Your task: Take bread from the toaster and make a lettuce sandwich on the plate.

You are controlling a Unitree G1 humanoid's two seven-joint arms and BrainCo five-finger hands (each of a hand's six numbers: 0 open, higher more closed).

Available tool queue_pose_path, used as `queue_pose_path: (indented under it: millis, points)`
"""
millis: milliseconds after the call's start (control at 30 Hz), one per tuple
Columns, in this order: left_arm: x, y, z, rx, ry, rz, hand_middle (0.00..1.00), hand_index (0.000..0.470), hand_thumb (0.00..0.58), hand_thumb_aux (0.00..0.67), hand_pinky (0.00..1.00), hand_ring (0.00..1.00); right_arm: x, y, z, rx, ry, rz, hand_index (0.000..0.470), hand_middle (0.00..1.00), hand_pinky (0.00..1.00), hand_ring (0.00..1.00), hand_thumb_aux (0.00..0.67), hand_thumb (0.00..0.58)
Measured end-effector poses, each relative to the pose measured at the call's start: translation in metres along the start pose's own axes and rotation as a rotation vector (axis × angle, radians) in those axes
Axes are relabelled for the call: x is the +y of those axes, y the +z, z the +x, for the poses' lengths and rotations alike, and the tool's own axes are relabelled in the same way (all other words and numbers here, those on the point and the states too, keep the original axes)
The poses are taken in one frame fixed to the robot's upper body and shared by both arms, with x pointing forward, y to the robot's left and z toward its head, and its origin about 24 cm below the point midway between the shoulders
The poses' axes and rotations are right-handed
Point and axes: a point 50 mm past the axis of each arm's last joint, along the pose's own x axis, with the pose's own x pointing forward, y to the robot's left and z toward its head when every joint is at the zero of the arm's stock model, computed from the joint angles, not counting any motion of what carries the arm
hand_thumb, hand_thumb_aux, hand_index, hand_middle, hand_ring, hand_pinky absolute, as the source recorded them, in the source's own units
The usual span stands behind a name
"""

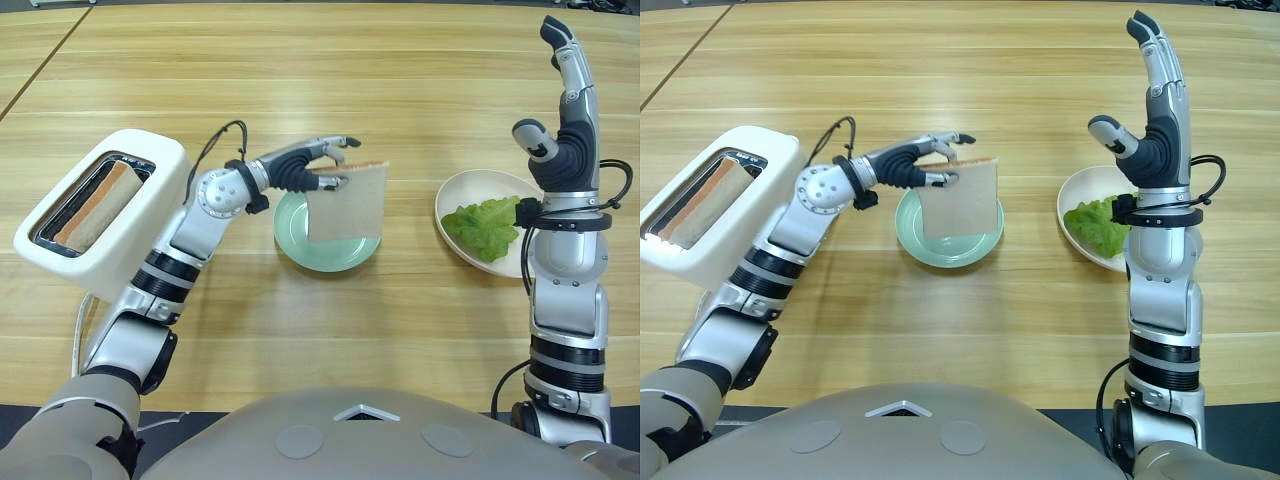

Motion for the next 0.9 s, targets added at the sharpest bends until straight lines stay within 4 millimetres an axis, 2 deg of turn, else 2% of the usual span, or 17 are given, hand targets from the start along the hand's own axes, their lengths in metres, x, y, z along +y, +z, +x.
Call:
queue_pose_path:
  millis: [33, 133, 267, 500, 733, 900]
  points:
    - [-0.003, -0.003, 0.001, 0.007, -0.007, -0.007, 0.0, 0.47, 0.58, 0.67, 0.0, 0.0, 0.0, -0.002, 0.0, 0.001, 0.022, -0.042, 0.0, 0.0, 0.0, 0.0, 0.0, 0.0]
    - [-0.022, -0.018, 0.0, 0.04, -0.029, -0.048, 0.0, 0.47, 0.58, 0.67, 0.0, 0.0, 0.018, -0.021, -0.004, -0.009, 0.235, -0.389, 0.0, 0.0, 0.0, 0.0, 0.0, 0.0]
    - [-0.031, -0.031, -0.001, 0.078, -0.02, -0.019, 0.0, 0.47, 0.58, 0.67, 0.0, 0.0, 0.032, -0.044, -0.014, 0.005, 0.397, -0.571, 0.0, 0.0, 0.0, 0.0, 0.0, 0.0]
    - [-0.037, -0.038, 0.001, 0.083, -0.028, 0.004, 0.0, 0.47, 0.58, 0.67, 0.0, 0.0, 0.044, -0.069, -0.029, 0.032, 0.567, -0.659, 0.0, 0.0, 0.0, 0.0, 0.0, 0.0]
    - [-0.031, -0.038, 0.004, 0.1, -0.035, 0.068, 0.0, 0.47, 0.58, 0.67, 0.0, 0.0, 0.038, -0.089, -0.037, 0.088, 0.681, -0.731, 0.0, 0.0, 0.0, 0.0, 0.0, 0.0]
    - [-0.023, -0.041, -0.004, 0.151, -0.059, 0.152, 0.0, 0.47, 0.58, 0.67, 0.0, 0.0, 0.025, -0.101, -0.04, 0.129, 0.74, -0.811, 0.0, 0.0, 0.0, 0.0, 0.0, 0.0]
